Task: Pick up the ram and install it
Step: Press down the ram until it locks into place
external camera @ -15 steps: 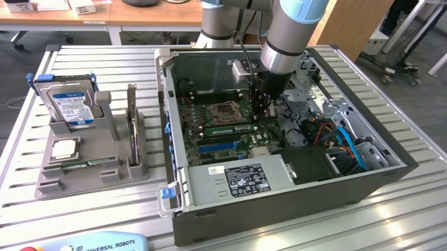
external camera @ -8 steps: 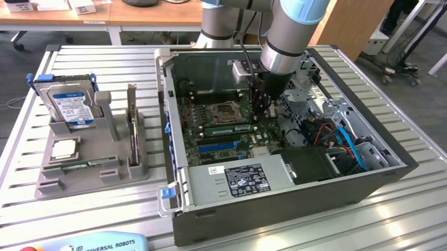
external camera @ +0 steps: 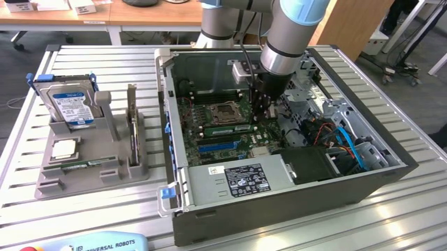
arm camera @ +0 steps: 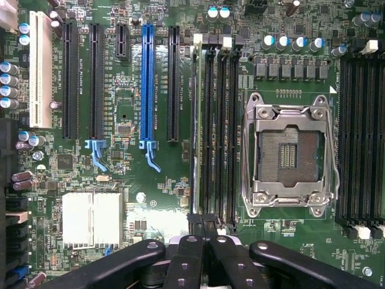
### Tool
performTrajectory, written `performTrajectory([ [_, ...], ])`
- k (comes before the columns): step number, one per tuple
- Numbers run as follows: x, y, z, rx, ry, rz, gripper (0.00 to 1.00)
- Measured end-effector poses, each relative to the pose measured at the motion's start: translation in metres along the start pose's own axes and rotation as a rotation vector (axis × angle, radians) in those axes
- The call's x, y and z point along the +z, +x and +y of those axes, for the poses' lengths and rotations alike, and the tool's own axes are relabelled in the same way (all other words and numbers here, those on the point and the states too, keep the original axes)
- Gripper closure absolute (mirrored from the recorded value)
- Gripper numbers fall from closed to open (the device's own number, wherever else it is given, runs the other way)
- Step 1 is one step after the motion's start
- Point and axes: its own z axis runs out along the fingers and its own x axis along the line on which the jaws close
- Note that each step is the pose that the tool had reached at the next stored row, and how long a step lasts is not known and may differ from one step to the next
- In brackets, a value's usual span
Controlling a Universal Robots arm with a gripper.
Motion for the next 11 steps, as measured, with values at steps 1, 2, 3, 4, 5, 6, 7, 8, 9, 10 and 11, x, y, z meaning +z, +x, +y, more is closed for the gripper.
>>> performTrajectory([
  [1, 0.0, 0.0, 0.0, 0.0, 0.0, 0.0, 0.9],
  [2, 0.0, 0.0, 0.0, 0.0, 0.0, 0.0, 0.9],
  [3, 0.0001, 0.0, 0.0, 0.0, 0.0, -0.0001, 0.9],
  [4, 0.0005, 0.0, 0.0, 0.0, 0.0002, -0.0003, 0.9],
  [5, 0.0007, 0.0, 0.0, 0.0, 0.0001, -0.0003, 0.9],
  [6, 0.0008, 0.0, 0.0, 0.0, 0.0001, -0.0001, 0.9],
  [7, 0.0011, 0.0, -0.0001, 0.0, 0.0001, -0.0001, 0.9],
  [8, 0.0015, 0.0, -0.0001, 0.0, 0.0001, -0.0003, 0.9],
  [9, 0.0019, 0.0, -0.0001, 0.0, 0.0002, -0.0003, 0.9],
  [10, 0.0022, 0.0, -0.0001, 0.0, 0.0001, -0.0002, 0.9],
  [11, 0.0023, 0.0001, -0.0001, 0.0, 0.0, 0.0001, 0.9],
])
